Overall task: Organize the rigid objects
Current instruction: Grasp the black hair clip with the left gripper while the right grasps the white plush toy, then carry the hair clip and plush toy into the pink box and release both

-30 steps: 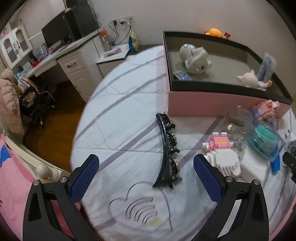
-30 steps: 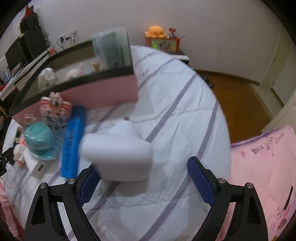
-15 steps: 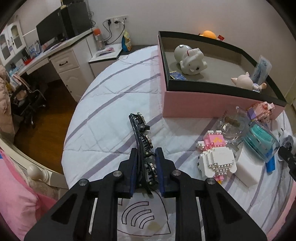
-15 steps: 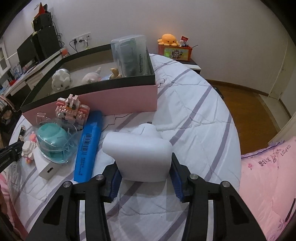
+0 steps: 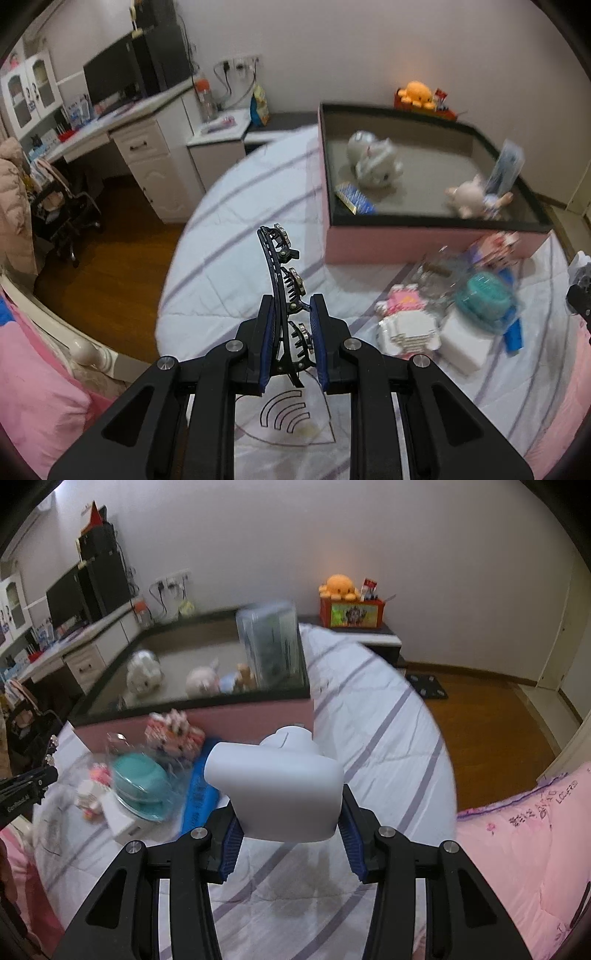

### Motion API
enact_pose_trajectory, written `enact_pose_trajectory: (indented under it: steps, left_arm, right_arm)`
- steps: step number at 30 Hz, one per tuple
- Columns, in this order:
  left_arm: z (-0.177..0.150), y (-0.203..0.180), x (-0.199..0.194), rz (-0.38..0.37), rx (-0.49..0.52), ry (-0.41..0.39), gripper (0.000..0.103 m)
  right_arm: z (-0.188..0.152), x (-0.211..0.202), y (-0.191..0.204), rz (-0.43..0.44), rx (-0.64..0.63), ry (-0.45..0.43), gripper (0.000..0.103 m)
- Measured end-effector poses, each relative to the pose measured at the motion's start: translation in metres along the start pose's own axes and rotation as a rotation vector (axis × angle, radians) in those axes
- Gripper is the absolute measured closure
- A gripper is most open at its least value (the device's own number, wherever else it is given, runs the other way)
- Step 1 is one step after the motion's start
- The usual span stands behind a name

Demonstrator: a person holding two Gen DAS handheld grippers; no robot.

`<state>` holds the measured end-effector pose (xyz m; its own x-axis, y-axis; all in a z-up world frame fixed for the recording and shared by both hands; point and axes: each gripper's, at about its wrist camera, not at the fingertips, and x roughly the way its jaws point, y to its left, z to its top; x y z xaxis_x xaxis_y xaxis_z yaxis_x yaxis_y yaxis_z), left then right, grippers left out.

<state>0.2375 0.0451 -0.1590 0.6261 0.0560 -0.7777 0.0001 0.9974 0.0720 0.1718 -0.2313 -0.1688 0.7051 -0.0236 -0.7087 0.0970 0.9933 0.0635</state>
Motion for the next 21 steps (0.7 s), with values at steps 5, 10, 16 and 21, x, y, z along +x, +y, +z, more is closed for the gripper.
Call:
enact_pose_trajectory:
  steps: [5,10,16,21]
  left_arm:
    - [0.005,-0.002,-0.048,-0.009,-0.003,-0.113,0.084]
    - [0.003,-0.004,-0.103,-0.011,0.007,-0.24,0.084]
    - [-0.007,-0.008,-0.156,-0.018,0.024,-0.361,0.084]
    - [-0.016,-0.009,-0.194,-0.019,0.03,-0.452,0.084]
  right_arm:
    - [0.008,-0.044,0.001,0.019,0.006,-0.112,0.055]
    - [0.008,-0.097,0.007,0.034,-0.018,-0.24,0.055]
    - [0.001,-0.147,0.016,0.048,-0.053,-0.349,0.055]
    - [-0.005,-0.178,0.022,0.051,-0.071,-0.438,0.055]
